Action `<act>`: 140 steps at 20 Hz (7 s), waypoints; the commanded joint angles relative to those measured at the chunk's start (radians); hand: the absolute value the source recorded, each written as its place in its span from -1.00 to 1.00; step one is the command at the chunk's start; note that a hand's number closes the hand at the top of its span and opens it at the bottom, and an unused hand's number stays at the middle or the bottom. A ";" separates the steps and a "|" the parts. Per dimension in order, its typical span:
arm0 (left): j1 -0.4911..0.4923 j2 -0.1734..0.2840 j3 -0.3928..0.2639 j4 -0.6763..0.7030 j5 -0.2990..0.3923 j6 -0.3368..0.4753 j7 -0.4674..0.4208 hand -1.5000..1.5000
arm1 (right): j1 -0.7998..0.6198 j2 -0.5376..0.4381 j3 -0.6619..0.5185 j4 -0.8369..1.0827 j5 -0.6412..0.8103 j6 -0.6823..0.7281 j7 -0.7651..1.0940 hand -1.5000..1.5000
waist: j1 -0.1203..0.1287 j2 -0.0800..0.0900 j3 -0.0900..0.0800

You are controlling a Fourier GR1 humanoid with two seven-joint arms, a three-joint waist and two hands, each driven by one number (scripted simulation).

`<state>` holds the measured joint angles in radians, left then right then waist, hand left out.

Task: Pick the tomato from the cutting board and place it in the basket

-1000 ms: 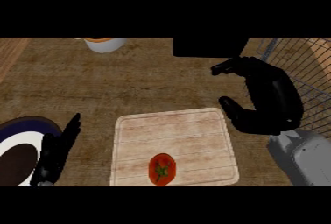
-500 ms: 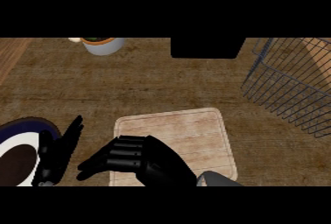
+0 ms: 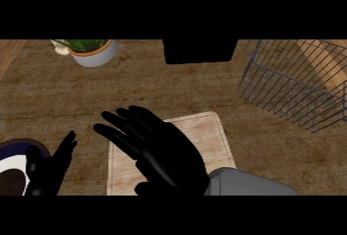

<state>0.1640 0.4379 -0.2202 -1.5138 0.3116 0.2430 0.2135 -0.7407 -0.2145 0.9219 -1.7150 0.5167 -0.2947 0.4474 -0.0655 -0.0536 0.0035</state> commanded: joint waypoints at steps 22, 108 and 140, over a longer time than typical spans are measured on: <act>0.027 -0.016 -0.001 0.010 -0.002 -0.011 0.050 0.00 | -0.253 -0.204 -0.106 -0.570 -0.479 0.755 0.919 -1.00 | 0.023 0.034 -0.007; -0.040 -0.124 0.110 0.103 -0.130 -0.147 0.043 0.00 | 0.270 0.106 0.177 0.175 0.559 0.506 0.234 1.00 | 0.066 0.053 -0.004; -0.010 -0.143 0.104 0.076 -0.147 -0.149 0.052 0.00 | -0.364 0.143 -0.974 0.304 0.825 0.125 0.823 1.00 | 0.065 0.053 -0.004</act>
<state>0.1197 0.3121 -0.0995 -1.5044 0.1652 0.0958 0.2246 -1.0487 -0.0294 0.0391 -1.4259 1.3221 -0.2005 1.1579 0.0019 -0.0103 0.0104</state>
